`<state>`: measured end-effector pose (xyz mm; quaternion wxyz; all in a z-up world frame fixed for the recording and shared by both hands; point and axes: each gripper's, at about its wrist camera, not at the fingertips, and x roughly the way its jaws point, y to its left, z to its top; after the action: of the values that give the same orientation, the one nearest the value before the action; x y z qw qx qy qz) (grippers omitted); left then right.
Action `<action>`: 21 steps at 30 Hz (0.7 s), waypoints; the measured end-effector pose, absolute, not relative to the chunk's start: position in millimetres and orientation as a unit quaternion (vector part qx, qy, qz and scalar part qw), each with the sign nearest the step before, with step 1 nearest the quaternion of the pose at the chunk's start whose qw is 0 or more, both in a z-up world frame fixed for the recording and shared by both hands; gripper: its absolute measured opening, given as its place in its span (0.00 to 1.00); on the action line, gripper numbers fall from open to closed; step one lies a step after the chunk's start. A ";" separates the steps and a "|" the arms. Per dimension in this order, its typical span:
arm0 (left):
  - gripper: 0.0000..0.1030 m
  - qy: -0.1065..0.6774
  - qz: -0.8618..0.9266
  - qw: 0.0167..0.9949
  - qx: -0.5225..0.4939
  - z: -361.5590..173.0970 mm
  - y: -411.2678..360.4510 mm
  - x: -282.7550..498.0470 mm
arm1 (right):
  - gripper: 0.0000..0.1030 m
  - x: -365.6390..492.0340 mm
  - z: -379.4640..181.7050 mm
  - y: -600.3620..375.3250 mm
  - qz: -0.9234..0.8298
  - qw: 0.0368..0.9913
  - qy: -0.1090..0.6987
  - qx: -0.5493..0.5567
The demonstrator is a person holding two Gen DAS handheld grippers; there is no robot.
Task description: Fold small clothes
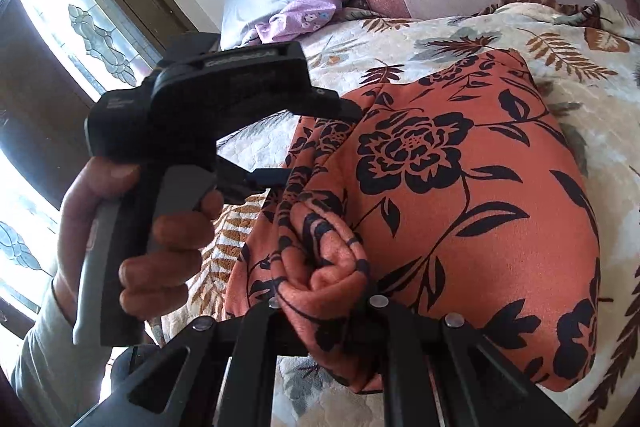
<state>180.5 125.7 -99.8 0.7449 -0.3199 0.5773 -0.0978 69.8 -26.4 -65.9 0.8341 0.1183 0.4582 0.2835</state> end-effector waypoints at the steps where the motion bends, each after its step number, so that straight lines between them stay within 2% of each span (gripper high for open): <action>1: 0.45 0.572 -0.101 0.748 -0.322 -98.8 124.6 182.8 | 0.10 69.9 -65.7 -24.5 0.285 0.835 0.457 0.115; 2: 0.20 0.571 -0.114 0.747 -0.323 -98.1 124.0 186.9 | 0.10 68.8 -64.7 -25.5 0.287 0.836 0.455 0.109; 3: 0.12 0.570 -0.119 0.746 -0.323 -94.8 123.3 189.0 | 0.10 70.7 -64.7 -25.2 0.289 0.836 0.454 0.104; 10: 0.11 0.489 -0.161 0.812 -0.273 -36.9 136.9 181.2 | 0.10 64.7 -22.1 -20.3 0.303 0.853 0.416 0.087; 13: 0.11 0.510 -0.153 0.798 -0.282 -58.9 157.0 189.3 | 0.10 67.7 -22.8 -7.5 0.305 0.851 0.422 0.070; 17: 0.12 0.543 -0.126 0.778 -0.290 -107.7 177.1 188.3 | 0.10 74.2 -57.7 9.1 0.302 0.832 0.461 0.063; 21: 0.12 0.526 -0.144 0.788 -0.286 -100.4 178.0 181.2 | 0.10 73.1 -68.3 5.7 0.300 0.827 0.471 0.063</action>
<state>181.2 178.0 -100.4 0.7878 -0.2859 0.5263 -0.1438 73.1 5.7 -68.3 0.8271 0.0629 0.4709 0.3003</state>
